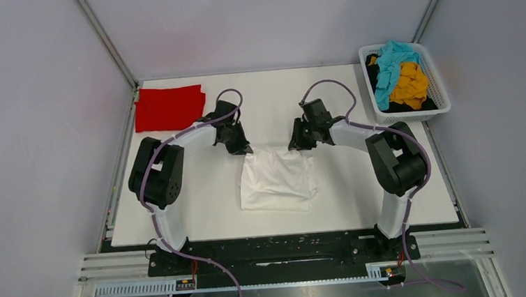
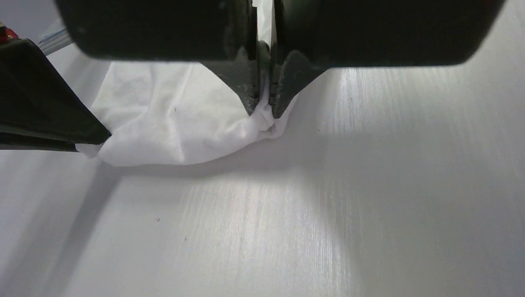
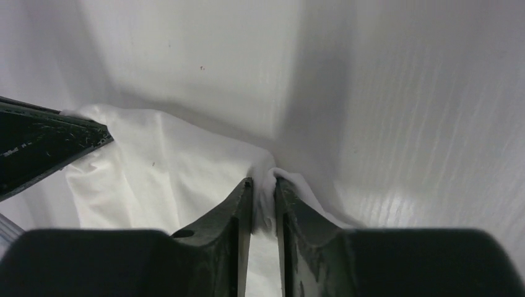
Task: Fold and stack the t-shirts
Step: Smooth out wrinkles on the folded tshirt
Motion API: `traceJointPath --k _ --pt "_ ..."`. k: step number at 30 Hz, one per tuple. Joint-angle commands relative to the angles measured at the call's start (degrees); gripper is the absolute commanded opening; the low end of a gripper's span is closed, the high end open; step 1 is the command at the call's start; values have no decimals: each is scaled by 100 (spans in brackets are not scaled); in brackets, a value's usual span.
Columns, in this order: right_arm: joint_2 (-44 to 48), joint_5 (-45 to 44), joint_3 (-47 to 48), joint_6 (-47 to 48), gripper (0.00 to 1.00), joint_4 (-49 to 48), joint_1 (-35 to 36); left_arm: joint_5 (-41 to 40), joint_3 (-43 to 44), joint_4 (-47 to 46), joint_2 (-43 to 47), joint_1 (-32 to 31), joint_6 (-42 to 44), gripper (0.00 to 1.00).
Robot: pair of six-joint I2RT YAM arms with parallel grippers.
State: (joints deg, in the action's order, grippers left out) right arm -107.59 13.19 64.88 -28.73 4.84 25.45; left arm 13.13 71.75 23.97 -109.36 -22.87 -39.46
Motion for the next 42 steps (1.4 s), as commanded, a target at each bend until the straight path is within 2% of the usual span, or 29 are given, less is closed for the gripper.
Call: traceJointPath --k 1,9,12,19,22,25,28,32,38,42 --pt "783 193 -326 93 22 -523 111 87 -306 -333 908 -2 70 0" --pt "2973 878 -1857 -71 13 -1118 217 -532 -2107 -592 3530 -253 -105 0" --pt "3691 1325 -2456 -130 11 -1677 233 -934 -2813 -555 4672 -509 -307 0" --pt "4454 2600 -3319 -1111 9 -3593 329 -1224 -3734 -451 6878 -975 -650 0" --pt "4623 2810 -3399 -1337 9 -3970 475 -1223 -3891 -435 7498 -1066 -651 0" --pt "4899 2797 -3392 -1505 9 -3790 550 -1144 -3918 -334 7696 -1100 -668 0" --pt "5264 2555 -3500 -1480 9 -3106 555 -1118 -3887 -247 7693 -1107 -669 0" --pt "5611 2091 -3907 -1483 9 -2646 558 -1475 -3784 -221 7484 -1112 -580 0" --pt "5463 1431 -4170 -1358 9 -2666 530 -1711 -3469 -580 6522 -1103 -400 0" --pt "5186 1303 -4125 -1323 9 -2628 285 -1929 -3136 -732 5723 -1086 -306 0"
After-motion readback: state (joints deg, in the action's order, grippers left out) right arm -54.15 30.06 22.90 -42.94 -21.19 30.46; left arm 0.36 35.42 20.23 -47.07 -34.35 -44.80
